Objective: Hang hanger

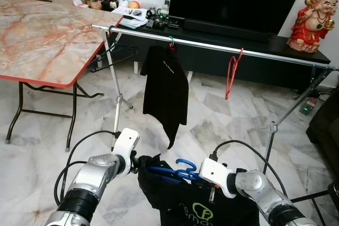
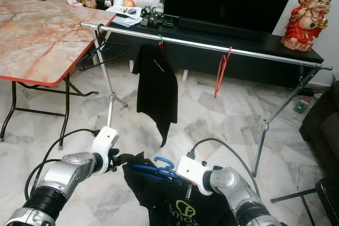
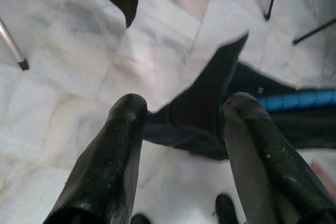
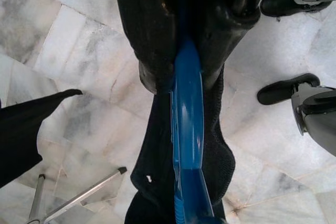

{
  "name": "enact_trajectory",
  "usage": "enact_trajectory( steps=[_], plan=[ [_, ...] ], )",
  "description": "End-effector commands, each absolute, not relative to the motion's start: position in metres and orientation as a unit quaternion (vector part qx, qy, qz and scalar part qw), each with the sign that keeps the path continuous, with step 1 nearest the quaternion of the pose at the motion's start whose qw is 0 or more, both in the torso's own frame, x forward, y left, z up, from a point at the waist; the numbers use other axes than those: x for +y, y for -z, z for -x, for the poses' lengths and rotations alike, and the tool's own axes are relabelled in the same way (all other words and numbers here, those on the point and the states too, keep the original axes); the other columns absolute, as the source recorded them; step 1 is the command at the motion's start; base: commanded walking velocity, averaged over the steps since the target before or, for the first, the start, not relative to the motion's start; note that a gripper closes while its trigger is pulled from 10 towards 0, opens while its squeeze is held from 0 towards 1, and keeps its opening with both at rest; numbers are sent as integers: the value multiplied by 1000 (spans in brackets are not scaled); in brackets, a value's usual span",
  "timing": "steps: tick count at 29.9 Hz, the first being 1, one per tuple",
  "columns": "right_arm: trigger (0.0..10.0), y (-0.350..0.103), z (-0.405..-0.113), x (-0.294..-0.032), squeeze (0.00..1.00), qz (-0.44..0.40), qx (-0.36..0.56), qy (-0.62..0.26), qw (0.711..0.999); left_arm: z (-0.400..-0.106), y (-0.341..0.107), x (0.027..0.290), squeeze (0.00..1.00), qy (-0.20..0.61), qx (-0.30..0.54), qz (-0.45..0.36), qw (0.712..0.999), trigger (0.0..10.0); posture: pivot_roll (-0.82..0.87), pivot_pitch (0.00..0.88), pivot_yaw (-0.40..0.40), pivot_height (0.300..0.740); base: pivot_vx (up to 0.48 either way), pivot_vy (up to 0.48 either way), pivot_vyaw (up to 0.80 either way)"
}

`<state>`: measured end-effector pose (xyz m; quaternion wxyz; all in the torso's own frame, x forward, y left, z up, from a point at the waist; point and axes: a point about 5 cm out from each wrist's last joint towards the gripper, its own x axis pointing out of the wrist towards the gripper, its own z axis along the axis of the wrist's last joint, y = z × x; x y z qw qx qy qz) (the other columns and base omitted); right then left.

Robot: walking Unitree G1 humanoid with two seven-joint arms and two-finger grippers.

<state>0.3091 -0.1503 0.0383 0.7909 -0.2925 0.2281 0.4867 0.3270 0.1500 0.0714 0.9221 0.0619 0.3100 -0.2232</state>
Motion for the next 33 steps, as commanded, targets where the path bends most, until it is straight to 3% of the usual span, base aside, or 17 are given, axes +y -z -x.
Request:
enact_trajectory(
  steps=[1, 26, 33],
  plan=[
    [10000, -40, -310, -151, 0, 293, 222, -486, 793, -323, -63, 149, 0, 221, 329, -78, 915, 10000, 129, 0, -131, 740, 0, 0, 0],
    [10000, -37, -304, -142, 0, 279, 215, -517, 780, -326, -52, 144, 0, 203, 343, -95, 912, 10000, 125, 0, -134, 740, 0, 0, 0],
    [10000, -38, -303, -140, 0, 277, 211, -524, 777, -333, -56, 149, 0, 161, 317, -70, 932, 10000, 125, 0, -136, 740, 0, 0, 0]
  ],
)
